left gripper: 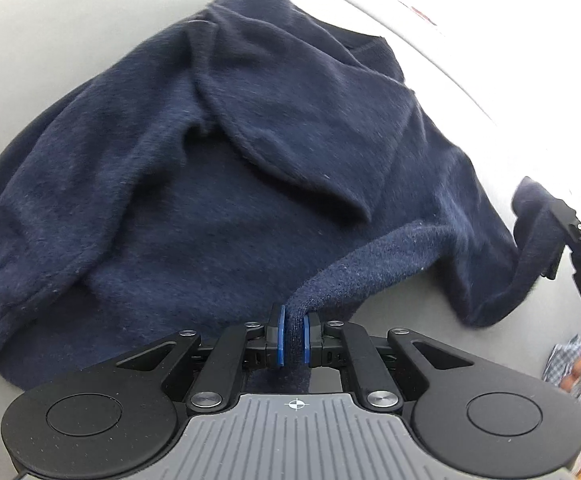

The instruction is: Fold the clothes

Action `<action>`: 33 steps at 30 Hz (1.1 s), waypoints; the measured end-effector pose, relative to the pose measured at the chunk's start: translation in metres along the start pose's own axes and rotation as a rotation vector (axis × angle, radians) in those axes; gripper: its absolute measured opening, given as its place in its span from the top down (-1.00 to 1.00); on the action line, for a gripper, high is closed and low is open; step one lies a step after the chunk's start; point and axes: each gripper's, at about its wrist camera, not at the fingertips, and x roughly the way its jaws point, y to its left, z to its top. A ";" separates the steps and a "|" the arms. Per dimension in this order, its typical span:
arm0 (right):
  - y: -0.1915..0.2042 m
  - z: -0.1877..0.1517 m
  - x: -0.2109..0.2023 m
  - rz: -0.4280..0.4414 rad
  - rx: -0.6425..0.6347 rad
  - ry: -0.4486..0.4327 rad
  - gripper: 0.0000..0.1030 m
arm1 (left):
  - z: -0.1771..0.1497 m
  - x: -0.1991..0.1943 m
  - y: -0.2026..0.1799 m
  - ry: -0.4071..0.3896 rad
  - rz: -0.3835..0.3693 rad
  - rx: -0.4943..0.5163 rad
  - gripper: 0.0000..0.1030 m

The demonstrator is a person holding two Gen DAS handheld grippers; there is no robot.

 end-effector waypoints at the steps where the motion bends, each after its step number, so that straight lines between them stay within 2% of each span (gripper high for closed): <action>1: 0.017 -0.005 0.005 0.026 -0.040 0.019 0.88 | 0.001 -0.001 0.005 0.004 0.000 -0.006 0.74; 5: 0.082 -0.042 0.032 0.102 -0.266 0.131 0.88 | 0.002 -0.011 0.016 0.002 -0.031 -0.022 0.58; 6: 0.093 -0.055 0.040 0.111 -0.314 0.178 0.88 | 0.002 -0.014 0.019 -0.002 -0.033 -0.020 0.45; 8: 0.115 -0.083 0.055 0.126 -0.407 0.271 0.80 | 0.005 -0.023 0.025 -0.020 -0.025 -0.010 0.37; 10: 0.124 -0.107 0.059 0.100 -0.449 0.339 0.74 | 0.010 -0.030 0.031 -0.044 0.003 0.012 0.25; 12: 0.129 -0.122 0.055 0.068 -0.494 0.362 0.67 | 0.018 -0.037 0.037 -0.068 0.027 0.032 0.09; 13: 0.129 -0.127 0.051 0.055 -0.512 0.368 0.57 | 0.024 -0.039 0.038 -0.075 0.027 0.045 0.06; 14: 0.127 -0.127 0.042 0.058 -0.502 0.366 0.50 | 0.027 -0.041 0.037 -0.078 0.025 0.054 -0.03; 15: 0.125 -0.124 0.033 0.069 -0.459 0.356 0.30 | 0.031 -0.041 0.031 -0.081 0.020 0.084 -0.10; 17: 0.120 -0.119 0.015 0.086 -0.377 0.334 0.12 | 0.041 -0.040 0.015 -0.089 0.010 0.157 -0.16; 19: 0.111 -0.115 -0.003 0.057 -0.314 0.298 0.12 | 0.044 -0.037 -0.002 -0.093 0.012 0.233 -0.20; 22: 0.088 -0.107 -0.028 -0.024 -0.154 0.225 0.12 | 0.041 -0.024 -0.044 -0.113 0.055 0.437 -0.27; 24: 0.066 -0.105 -0.043 -0.104 -0.030 0.202 0.12 | 0.033 -0.004 -0.075 -0.115 0.085 0.602 -0.30; 26: 0.040 -0.105 -0.061 -0.197 0.095 0.179 0.12 | 0.023 0.009 -0.090 -0.111 0.109 0.703 -0.30; 28: 0.026 -0.108 -0.076 -0.256 0.142 0.169 0.12 | 0.014 0.025 -0.108 -0.115 0.149 0.814 -0.30; 30: 0.014 -0.110 -0.092 -0.308 0.183 0.148 0.12 | 0.007 0.038 -0.120 -0.162 0.214 0.894 -0.30; 33: 0.006 -0.113 -0.105 -0.331 0.222 0.131 0.12 | 0.000 0.054 -0.131 -0.203 0.269 0.981 -0.29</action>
